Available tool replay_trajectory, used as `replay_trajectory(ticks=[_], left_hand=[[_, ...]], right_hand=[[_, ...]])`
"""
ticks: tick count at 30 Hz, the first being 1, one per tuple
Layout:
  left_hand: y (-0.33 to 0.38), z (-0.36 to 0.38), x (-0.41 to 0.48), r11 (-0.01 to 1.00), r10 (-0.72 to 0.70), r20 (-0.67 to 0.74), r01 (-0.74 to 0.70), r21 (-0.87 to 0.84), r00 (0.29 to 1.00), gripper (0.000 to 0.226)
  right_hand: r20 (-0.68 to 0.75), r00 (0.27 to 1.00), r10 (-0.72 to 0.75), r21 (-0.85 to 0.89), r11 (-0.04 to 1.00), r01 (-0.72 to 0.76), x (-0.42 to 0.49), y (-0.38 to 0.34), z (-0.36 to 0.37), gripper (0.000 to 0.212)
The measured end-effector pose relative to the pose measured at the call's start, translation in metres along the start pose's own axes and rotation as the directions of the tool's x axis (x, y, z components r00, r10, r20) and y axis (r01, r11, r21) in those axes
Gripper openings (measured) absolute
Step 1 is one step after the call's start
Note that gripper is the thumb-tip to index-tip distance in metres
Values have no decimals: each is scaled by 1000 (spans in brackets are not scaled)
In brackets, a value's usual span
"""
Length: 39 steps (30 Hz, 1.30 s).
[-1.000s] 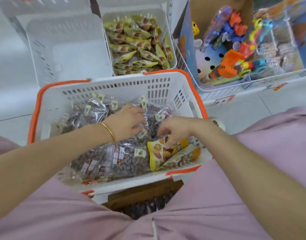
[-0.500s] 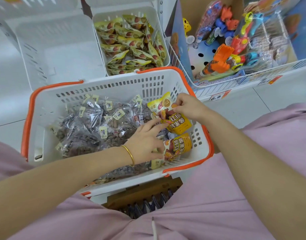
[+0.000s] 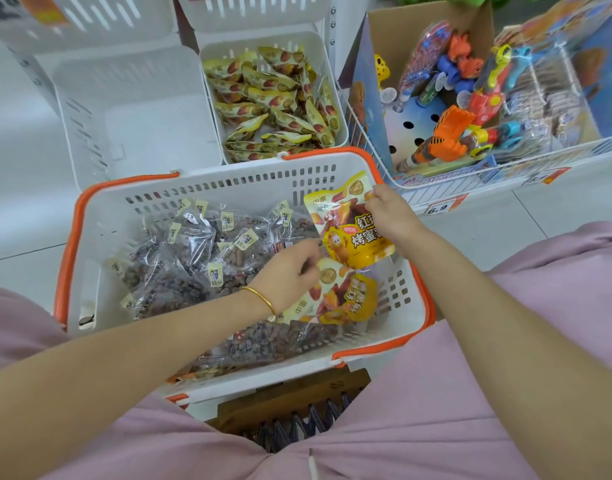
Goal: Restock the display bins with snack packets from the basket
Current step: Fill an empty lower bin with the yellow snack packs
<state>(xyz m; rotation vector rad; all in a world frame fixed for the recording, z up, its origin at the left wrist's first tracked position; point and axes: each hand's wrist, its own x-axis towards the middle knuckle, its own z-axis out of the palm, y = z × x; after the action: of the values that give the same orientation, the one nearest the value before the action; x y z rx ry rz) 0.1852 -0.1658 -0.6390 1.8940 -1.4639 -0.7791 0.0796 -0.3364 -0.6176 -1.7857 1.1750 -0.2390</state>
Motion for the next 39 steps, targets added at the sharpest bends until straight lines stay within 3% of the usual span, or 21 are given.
replay_trajectory(ticks=[6,10,12,14,16,19,21,23,24,25,26,28,30,34,36,39], left_hand=[[19,-61,28,992,-34,-112,21,-121,993,6],[14,-86,43,998,-45,-282,30,-57,958,12],[11,-91,46,998,-63,-324,61,-16,944,12],[9,-96,49,996,-87,-349,93,-2,933,12],[11,-100,51,995,-93,-357,96,-10,930,12],[13,-108,58,996,-57,-394,80,40,917,10],[8,-120,68,979,-147,-475,195,55,868,40],[9,-132,74,895,-396,-334,277,-350,856,66],[14,-135,77,757,-451,-140,295,-583,881,64],[17,-135,81,624,-415,32,310,-718,909,53],[17,-134,87,591,-350,101,303,-748,931,41],[15,-135,104,649,-269,74,237,-723,960,31],[9,-143,124,720,-213,64,201,-664,975,38],[5,-165,167,898,-125,132,169,-406,983,42],[5,-172,194,935,-85,151,131,-329,985,24],[-2,-174,237,933,-81,92,108,-344,992,17]], right_hand=[[59,998,-22,44,999,20,1,-10,4,18],[197,980,3,350,934,-73,-8,-27,20,13],[359,933,-5,457,873,-171,-12,-37,22,33],[437,899,-43,363,923,-132,-15,-46,22,65],[379,924,-55,219,975,-32,-17,-51,26,70],[316,943,-101,227,973,28,-13,-54,32,52],[243,962,-122,301,953,45,-2,-59,28,44],[152,983,-99,418,908,27,12,-68,19,51],[132,988,-80,471,882,8,21,-74,15,64],[134,988,-75,511,859,-4,29,-79,12,78],[152,985,-77,532,847,-16,37,-84,9,84],[213,972,-98,518,855,-28,51,-97,-6,66],[330,940,-82,453,888,-81,64,-110,-32,46],[510,857,-80,272,959,-72,102,-128,-71,55],[451,888,-87,163,986,14,121,-134,-75,41],[135,976,-172,118,981,156,146,-127,-70,14]])
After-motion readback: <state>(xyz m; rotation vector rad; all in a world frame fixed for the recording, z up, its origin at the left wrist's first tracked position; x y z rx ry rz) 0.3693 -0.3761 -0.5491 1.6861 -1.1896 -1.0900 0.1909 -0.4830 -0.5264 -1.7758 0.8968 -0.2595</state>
